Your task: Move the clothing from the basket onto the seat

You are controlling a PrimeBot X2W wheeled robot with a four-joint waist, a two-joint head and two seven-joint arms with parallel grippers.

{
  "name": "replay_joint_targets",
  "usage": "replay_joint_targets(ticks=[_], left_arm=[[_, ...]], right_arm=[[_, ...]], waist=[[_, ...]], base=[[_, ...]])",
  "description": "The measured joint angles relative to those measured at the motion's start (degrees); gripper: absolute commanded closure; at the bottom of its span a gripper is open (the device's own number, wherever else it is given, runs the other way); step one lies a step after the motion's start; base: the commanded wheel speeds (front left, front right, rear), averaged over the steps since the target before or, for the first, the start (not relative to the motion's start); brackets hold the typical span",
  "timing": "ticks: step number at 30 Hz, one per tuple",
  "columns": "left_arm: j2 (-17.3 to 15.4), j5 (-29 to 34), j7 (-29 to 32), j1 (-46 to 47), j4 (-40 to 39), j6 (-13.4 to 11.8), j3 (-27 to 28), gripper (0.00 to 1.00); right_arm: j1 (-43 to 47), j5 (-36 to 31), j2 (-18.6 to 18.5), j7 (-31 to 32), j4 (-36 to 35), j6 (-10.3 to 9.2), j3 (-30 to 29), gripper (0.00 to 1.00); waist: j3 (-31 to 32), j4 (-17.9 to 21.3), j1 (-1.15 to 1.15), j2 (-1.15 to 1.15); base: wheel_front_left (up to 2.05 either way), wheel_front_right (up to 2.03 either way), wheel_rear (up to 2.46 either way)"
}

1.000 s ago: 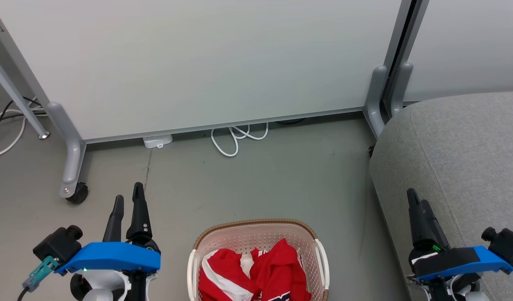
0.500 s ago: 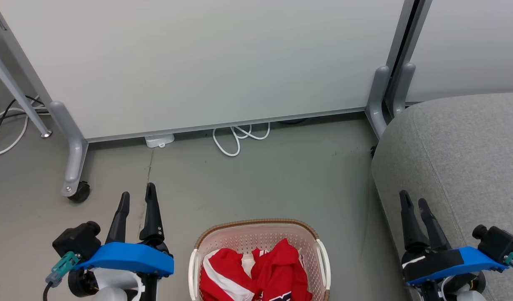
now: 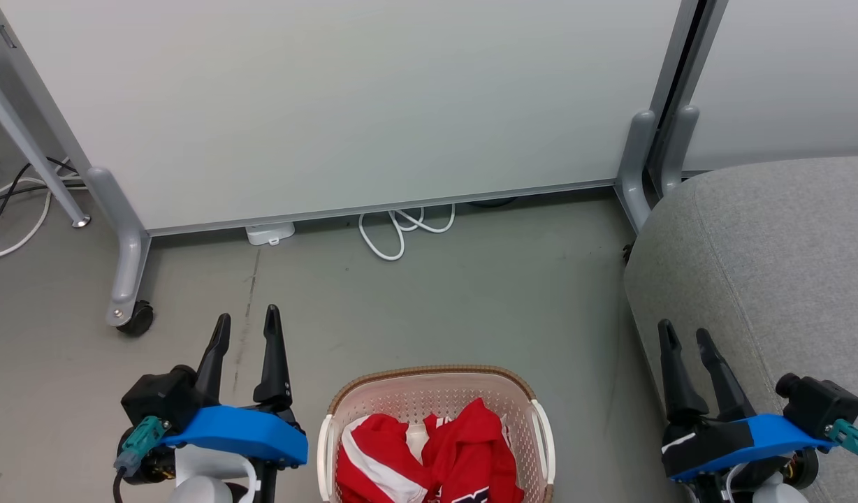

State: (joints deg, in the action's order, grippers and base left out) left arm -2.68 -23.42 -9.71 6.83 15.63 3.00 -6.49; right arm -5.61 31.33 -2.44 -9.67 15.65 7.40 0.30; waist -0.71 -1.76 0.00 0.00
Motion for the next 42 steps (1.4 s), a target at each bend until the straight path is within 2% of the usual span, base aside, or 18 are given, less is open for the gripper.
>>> replay_joint_targets(ticks=[22,42], left_arm=[[-0.10,10.56,-2.68,0.53,2.92,0.33,-2.01,0.00],[-0.12,15.49,-4.85,1.60,7.13,2.43,-3.47,0.00]], right_arm=[[0.00,-10.33,-0.13,-2.65,0.48,0.01,0.48,0.00],[0.04,-18.14,-0.23,-4.90,1.32,0.02,0.90,0.00]], waist=[[0.34,-0.38,0.00,0.00],[0.41,-0.98,0.00,0.00]], base=[[0.00,0.00,0.00],[0.00,0.00,0.00]])
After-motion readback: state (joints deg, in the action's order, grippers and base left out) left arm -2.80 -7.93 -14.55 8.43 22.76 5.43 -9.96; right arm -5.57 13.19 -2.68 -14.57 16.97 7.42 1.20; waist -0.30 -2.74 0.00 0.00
